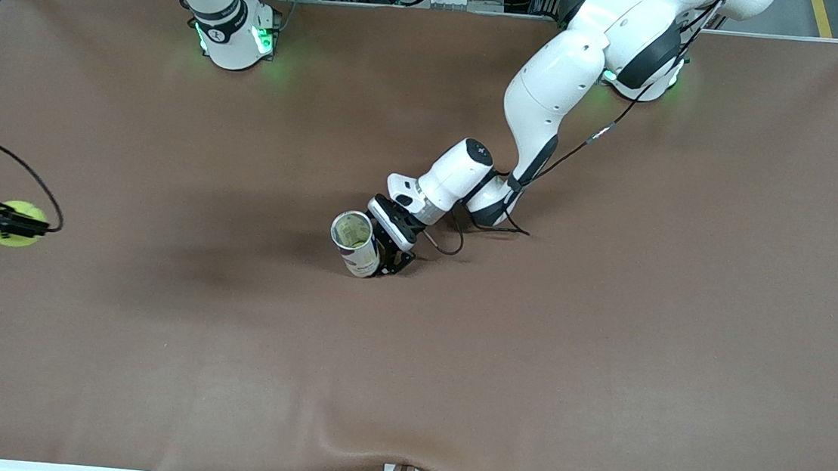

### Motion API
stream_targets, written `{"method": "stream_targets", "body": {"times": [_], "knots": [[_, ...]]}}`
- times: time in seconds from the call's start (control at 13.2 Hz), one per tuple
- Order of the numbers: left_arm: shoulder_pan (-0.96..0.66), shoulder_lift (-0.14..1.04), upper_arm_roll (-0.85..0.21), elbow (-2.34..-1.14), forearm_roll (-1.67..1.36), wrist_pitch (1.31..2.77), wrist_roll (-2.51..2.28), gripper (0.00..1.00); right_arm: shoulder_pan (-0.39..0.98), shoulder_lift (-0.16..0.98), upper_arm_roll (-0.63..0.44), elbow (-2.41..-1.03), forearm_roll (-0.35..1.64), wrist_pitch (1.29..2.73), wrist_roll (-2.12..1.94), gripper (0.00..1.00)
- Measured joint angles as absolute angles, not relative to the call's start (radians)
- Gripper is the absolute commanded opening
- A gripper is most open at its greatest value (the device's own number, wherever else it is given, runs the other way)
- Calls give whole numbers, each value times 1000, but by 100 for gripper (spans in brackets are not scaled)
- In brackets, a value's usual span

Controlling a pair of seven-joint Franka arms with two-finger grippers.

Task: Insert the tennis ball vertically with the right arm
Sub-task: 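Grasp the Wilson ball with the right gripper and lift it, then carry the Wilson ball with the right gripper over the can opening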

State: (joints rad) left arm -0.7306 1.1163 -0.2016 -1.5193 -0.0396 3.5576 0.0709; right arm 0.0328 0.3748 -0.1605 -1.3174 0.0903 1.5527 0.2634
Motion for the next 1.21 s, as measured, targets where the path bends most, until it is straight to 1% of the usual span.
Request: {"method": "stream_targets", "body": {"times": [0.46, 0.83, 1.21], "knots": [[-730, 1116, -202, -1519, -40, 3558, 71, 85, 238, 354, -155, -1317, 170, 1564, 648, 0], [-731, 1116, -202, -1519, -40, 3558, 71, 85, 413, 365, -155, -1321, 175, 1674, 930, 0], [-731, 1116, -202, -1520, -40, 3558, 71, 85, 560, 420, -155, -1325, 175, 1749, 1090, 0]]}}
